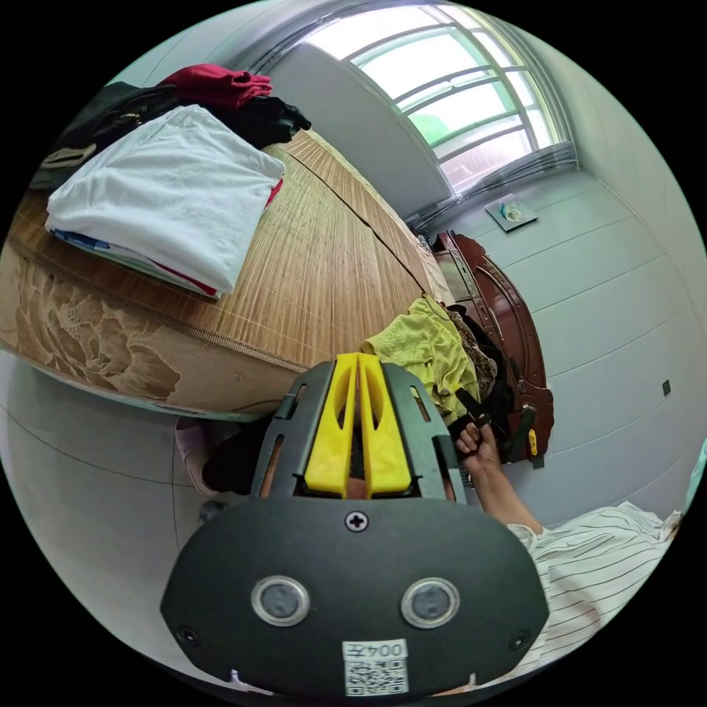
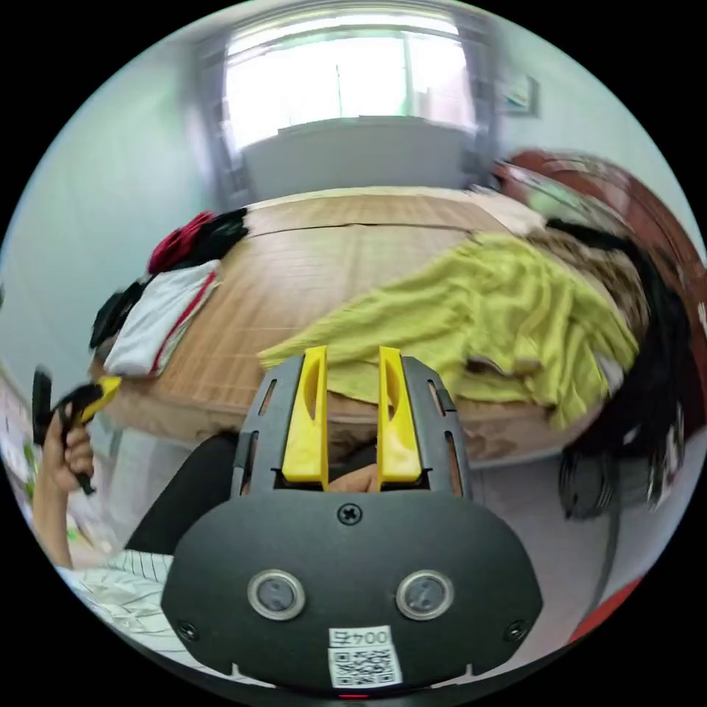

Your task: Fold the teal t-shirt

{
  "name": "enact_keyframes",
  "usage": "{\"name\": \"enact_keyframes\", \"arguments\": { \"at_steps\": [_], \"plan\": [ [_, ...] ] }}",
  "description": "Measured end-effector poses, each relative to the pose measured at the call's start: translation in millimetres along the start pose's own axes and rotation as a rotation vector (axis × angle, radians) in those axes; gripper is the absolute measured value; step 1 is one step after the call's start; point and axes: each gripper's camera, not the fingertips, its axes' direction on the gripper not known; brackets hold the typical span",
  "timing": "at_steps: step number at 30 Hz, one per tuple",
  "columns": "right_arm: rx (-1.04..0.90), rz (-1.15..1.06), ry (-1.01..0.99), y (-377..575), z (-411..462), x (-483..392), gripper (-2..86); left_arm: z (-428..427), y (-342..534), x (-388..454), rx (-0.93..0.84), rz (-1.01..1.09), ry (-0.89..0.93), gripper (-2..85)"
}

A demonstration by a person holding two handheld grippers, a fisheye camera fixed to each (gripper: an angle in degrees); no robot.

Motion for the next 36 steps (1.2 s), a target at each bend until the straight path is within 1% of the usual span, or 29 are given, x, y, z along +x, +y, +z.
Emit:
{"name": "enact_keyframes", "arguments": {
  "at_steps": [1, 4, 7, 12, 14, 15, 16, 17, 18, 19, 21, 23, 25, 27, 29, 31, 36],
  "plan": [
    [0.006, 0.121, 0.043, 8, 6, 53, 7.8, 0, -2, 3, -0.005, 0.006, -0.013, 0.2],
    [0.012, 0.26, 0.135, 20, 14, 146, 8.9, 6, -7, 8, -0.029, 0.003, -0.028, 0.2],
    [0.01, 0.276, 0.179, 6, 28, 192, 11.2, 15, -12, 18, -0.055, -0.002, -0.034, 0.2],
    [-0.05, 0.262, 0.187, -31, 71, 223, 14.1, 25, -21, 43, -0.1, 0.026, -0.038, 0.3],
    [-0.104, 0.274, 0.193, -38, 91, 232, 12.7, 30, -25, 56, -0.123, 0.048, -0.034, 0.7],
    [-0.158, 0.287, 0.198, -39, 104, 239, 6.0, 31, -26, 60, -0.131, 0.055, -0.03, 0.8],
    [-0.23, 0.279, 0.187, -39, 114, 241, 2.2, 35, -28, 66, -0.148, 0.068, -0.015, 1.1],
    [-0.238, 0.287, 0.192, -38, 114, 242, 1.6, 40, -30, 73, -0.166, 0.083, 0.01, 1.6],
    [-0.18, 0.3, 0.186, -34, 100, 238, 0.7, 42, -31, 77, -0.175, 0.092, 0.023, 2.0],
    [-0.096, 0.295, 0.137, -30, 77, 228, 0.2, 48, -33, 85, -0.194, 0.113, 0.046, 2.8],
    [-0.005, 0.278, 0.07, -23, 40, 204, -0.2, 59, -36, 100, -0.227, 0.151, 0.056, 7.3],
    [0.061, 0.219, -0.001, -14, 3, 168, -0.5, 79, -41, 121, -0.298, 0.194, 0.051, 14.6],
    [0.121, 0.096, -0.105, 2, -43, 112, -0.6, 94, -45, 137, -0.348, 0.211, 0.09, 17.2],
    [0.133, 0.023, -0.196, 15, -68, 75, -0.7, 105, -48, 152, -0.364, 0.217, 0.182, 18.5],
    [0.122, -0.032, -0.291, 28, -87, 46, -0.6, 121, -52, 165, -0.391, 0.179, 0.338, 19.5],
    [0.089, -0.086, -0.39, 47, -106, 16, -0.6, 133, -56, 170, -0.412, 0.138, 0.421, 20.1],
    [0.04, -0.103, -0.519, 76, -136, -2, -0.2, 155, -61, 170, -0.454, 0.068, 0.524, 21.3]
  ]
}}
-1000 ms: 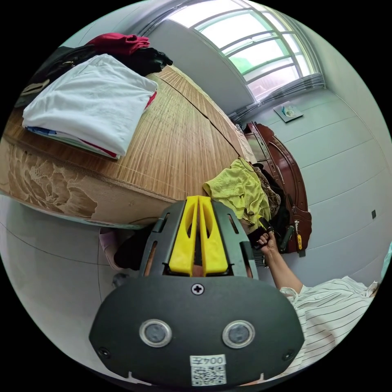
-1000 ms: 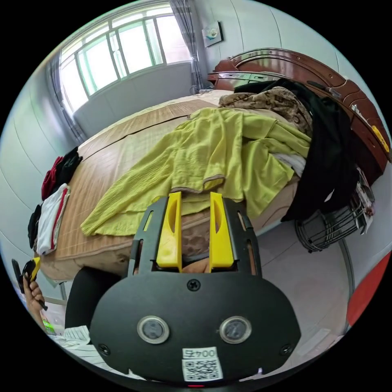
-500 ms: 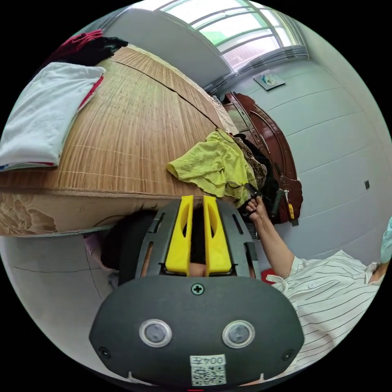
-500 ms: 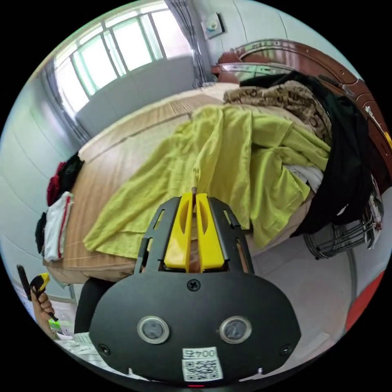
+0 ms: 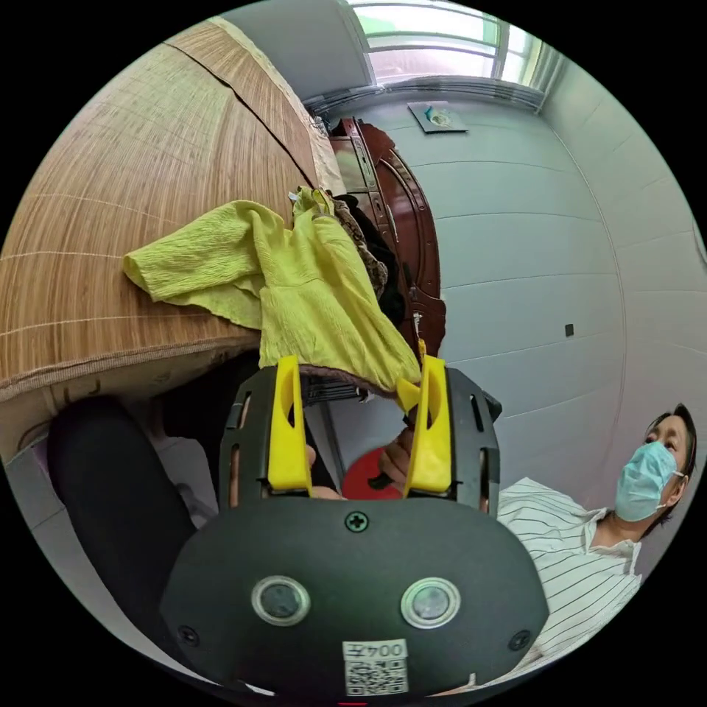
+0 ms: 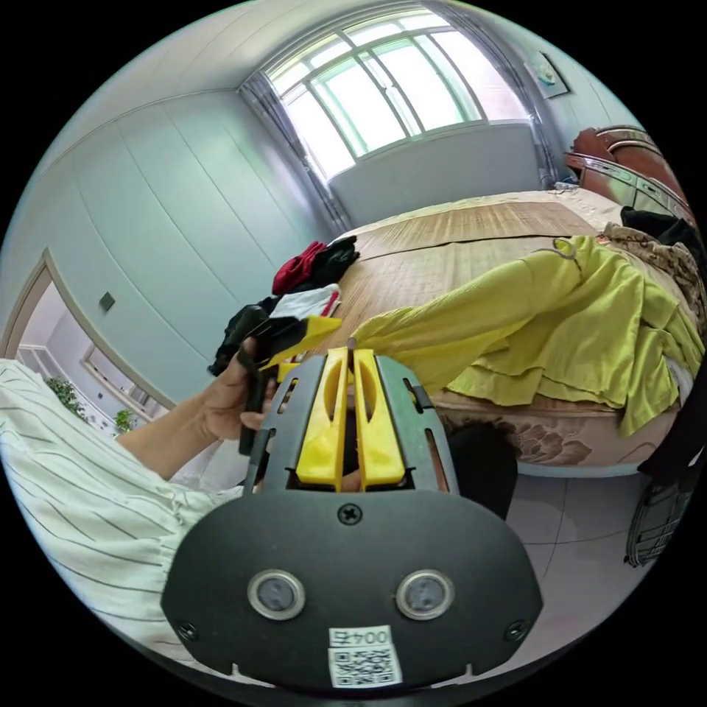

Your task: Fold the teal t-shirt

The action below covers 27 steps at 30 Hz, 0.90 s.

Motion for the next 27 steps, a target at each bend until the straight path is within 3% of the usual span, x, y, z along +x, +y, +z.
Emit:
{"name": "enact_keyframes", "arguments": {
  "at_steps": [6, 9, 12, 18, 27],
  "plan": [
    [-0.093, -0.106, -0.103, 8, -12, -21, 0.1, 39, -15, 0, -0.113, 0.01, 0.111, 21.4],
    [-0.158, -0.164, -0.128, 12, -6, -38, 0.2, 64, -18, 11, -0.213, 0.041, 0.187, 16.4],
    [-0.185, -0.232, -0.094, 18, -3, -55, 0.4, 65, -14, 23, -0.255, 0.118, -0.069, 5.7],
    [-0.111, -0.181, -0.259, 21, -39, -31, -0.6, -16, 16, 21, -0.139, 0.221, -0.305, 4.7],
    [0.012, 0.116, -0.315, 33, -85, 95, -0.8, -162, 96, -76, 0.052, -0.025, -0.542, 4.6]
  ]
}}
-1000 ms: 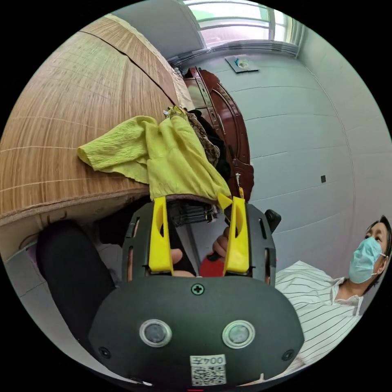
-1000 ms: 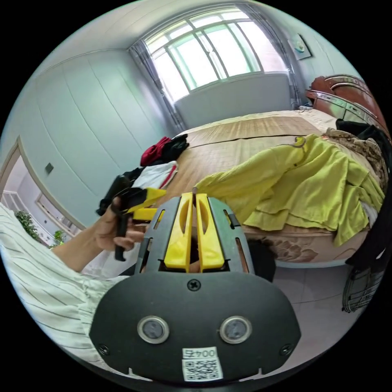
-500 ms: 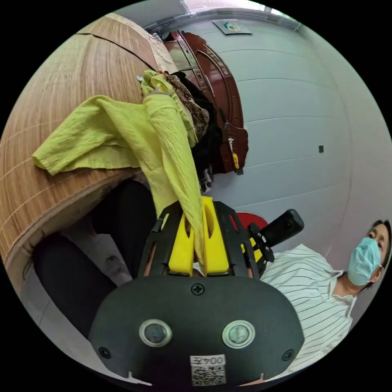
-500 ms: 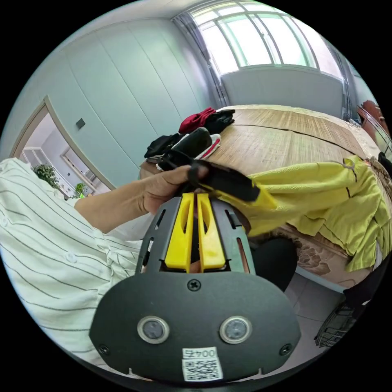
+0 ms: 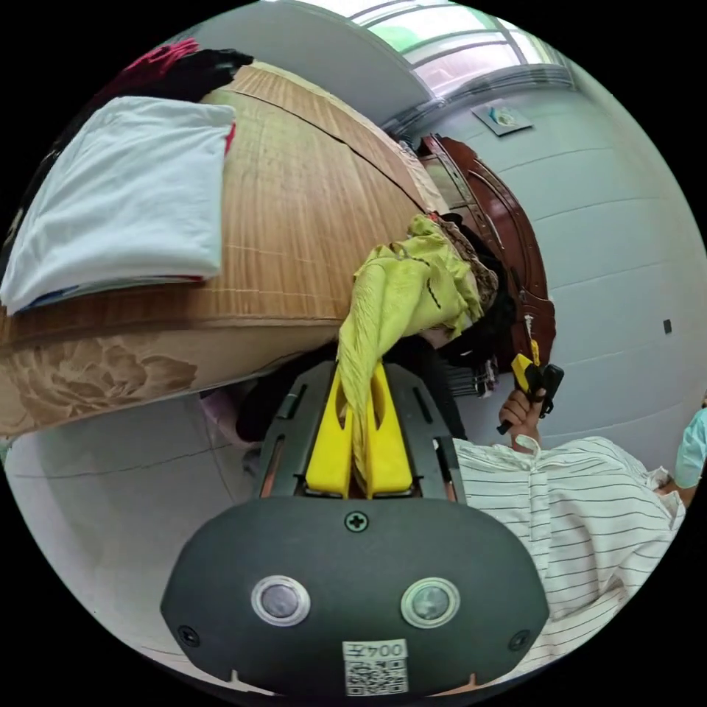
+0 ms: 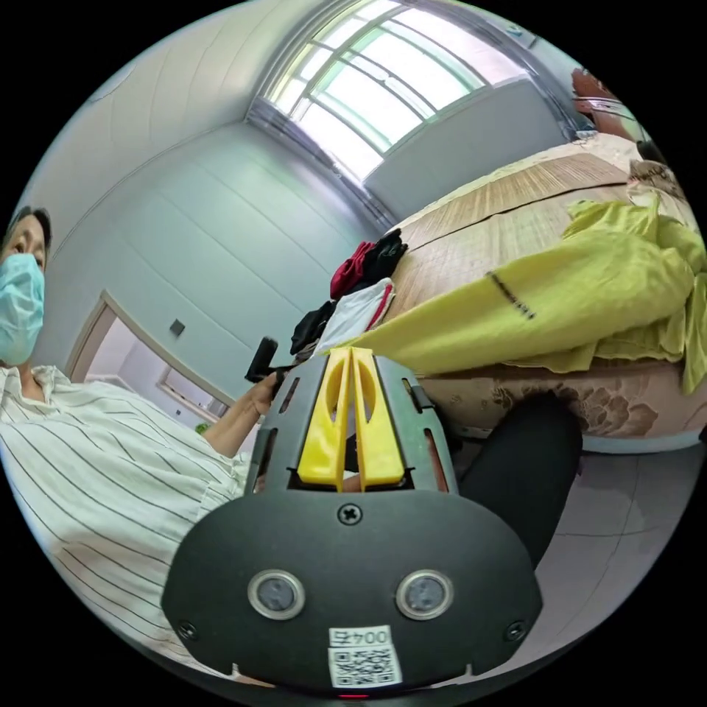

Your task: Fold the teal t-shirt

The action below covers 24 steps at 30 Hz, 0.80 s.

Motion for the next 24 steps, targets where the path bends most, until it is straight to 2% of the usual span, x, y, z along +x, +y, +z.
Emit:
{"name": "enact_keyframes", "arguments": {
  "at_steps": [5, 10, 14, 18, 24],
  "plan": [
    [-0.007, 0.058, 0.064, -6, -13, 37, -0.7, 34, 27, -29, 0.015, -0.008, 0.092, 8.6],
    [-0.026, 0.103, 0.082, -14, -23, 68, -0.7, 31, 41, -18, 0.118, 0.035, -0.081, 9.4],
    [-0.032, 0.141, 0.069, -16, -30, 93, -0.7, 42, 31, 10, 0.17, 0.175, -0.241, 9.5],
    [-0.039, 0.185, 0.041, -19, -36, 121, -0.7, 95, -12, 35, 0.115, 0.274, -0.365, 10.0],
    [-0.04, 0.189, 0.046, -20, -57, 145, -0.7, 230, -70, 47, -0.116, 0.384, -0.635, 8.4]
  ]
}}
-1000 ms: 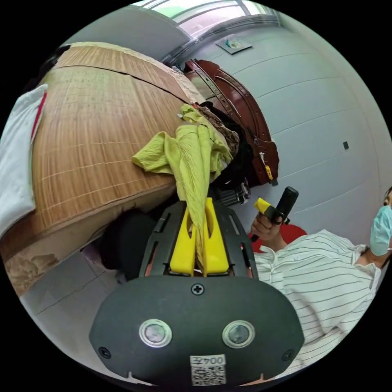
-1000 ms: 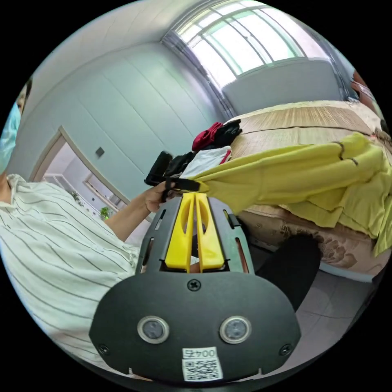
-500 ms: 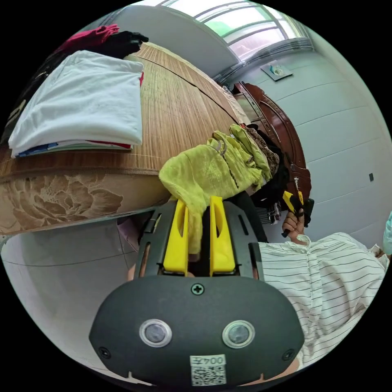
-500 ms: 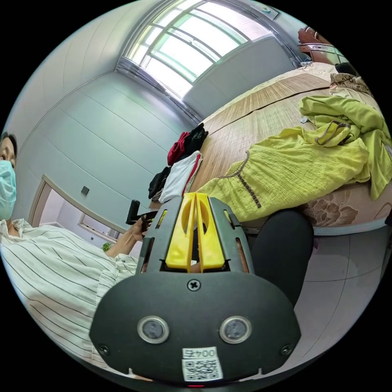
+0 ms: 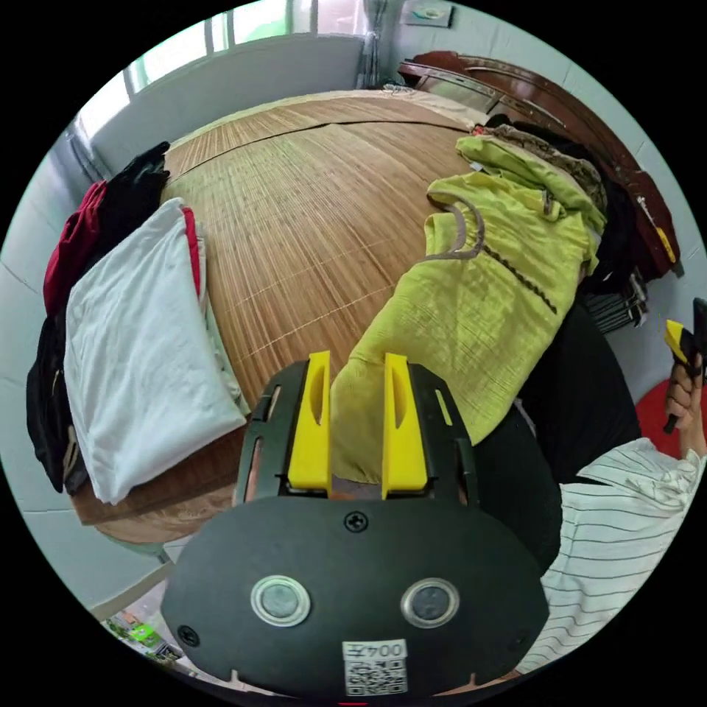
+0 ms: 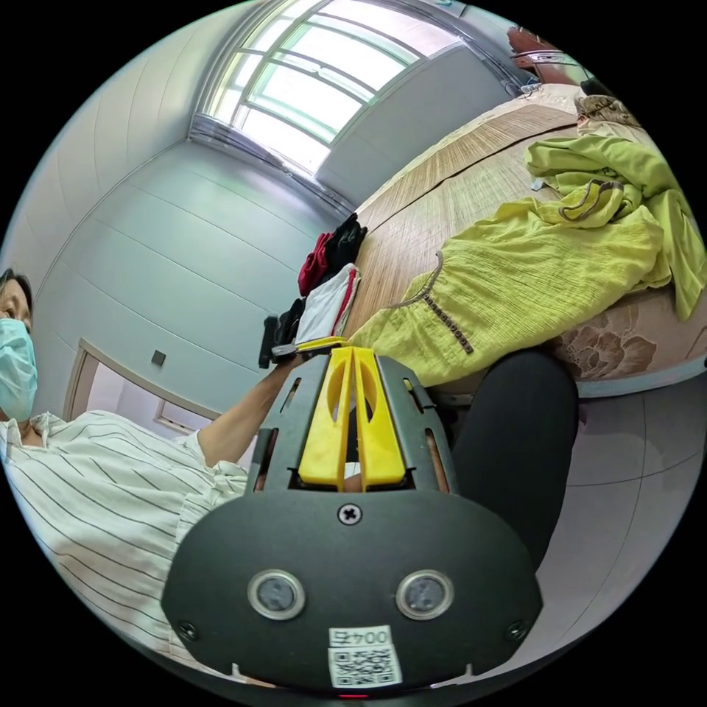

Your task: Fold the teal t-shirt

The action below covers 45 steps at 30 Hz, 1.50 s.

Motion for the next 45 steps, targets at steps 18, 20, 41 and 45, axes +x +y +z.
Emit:
{"name": "enact_keyframes", "arguments": {
  "at_steps": [18, 20, 41, 45],
  "plan": [
    [-0.174, 0.173, -0.054, -54, 28, 138, 9.8, 28, 62, 109, 0.061, 0.039, 0.398, 2.3],
    [-0.229, 0.19, -0.027, -76, 54, 151, 11.0, 31, 67, 85, 0.088, -0.029, 0.451, 2.3],
    [-0.244, 0.41, -0.162, -74, 88, 327, 0.0, 3, 101, 18, 0.259, 0.004, 0.352, 2.1],
    [-0.217, 0.423, -0.176, -62, 76, 345, 2.8, 35, 64, 31, 0.164, 0.094, 0.234, 2.7]
  ]
}}
